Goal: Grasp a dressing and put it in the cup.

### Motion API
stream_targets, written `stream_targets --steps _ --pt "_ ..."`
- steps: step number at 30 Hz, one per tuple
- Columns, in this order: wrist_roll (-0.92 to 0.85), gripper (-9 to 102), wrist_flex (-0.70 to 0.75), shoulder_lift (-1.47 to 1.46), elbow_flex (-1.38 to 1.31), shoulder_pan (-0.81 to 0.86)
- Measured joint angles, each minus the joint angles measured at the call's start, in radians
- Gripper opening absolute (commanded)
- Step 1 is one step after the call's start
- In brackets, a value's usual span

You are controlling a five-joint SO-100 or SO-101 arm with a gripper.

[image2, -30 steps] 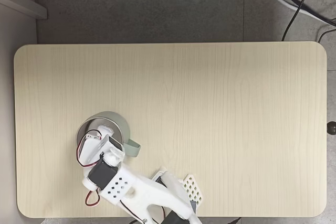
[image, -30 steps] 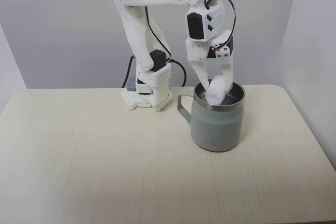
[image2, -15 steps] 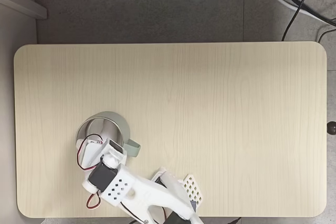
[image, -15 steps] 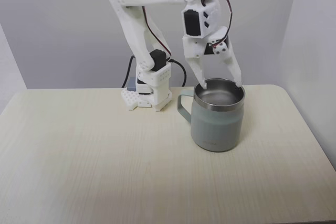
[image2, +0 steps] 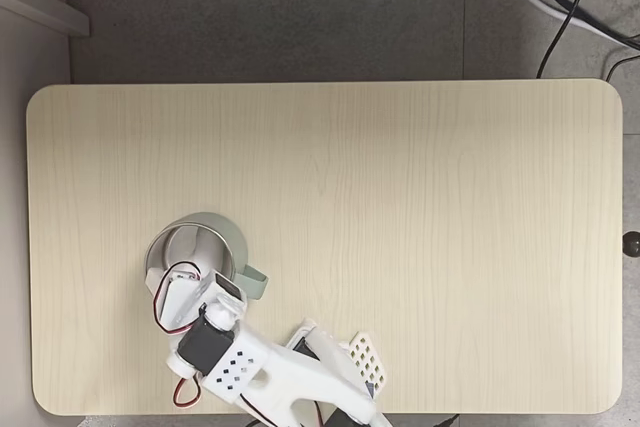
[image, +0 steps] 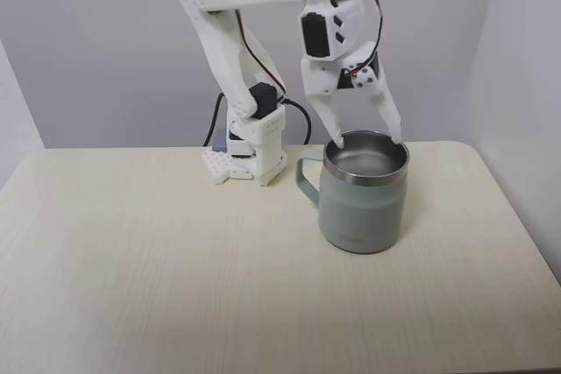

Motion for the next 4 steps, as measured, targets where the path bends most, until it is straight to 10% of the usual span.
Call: stream_targets --steps 4 --pt "-0.006 27 -0.021 0.000 -0.020 0.020"
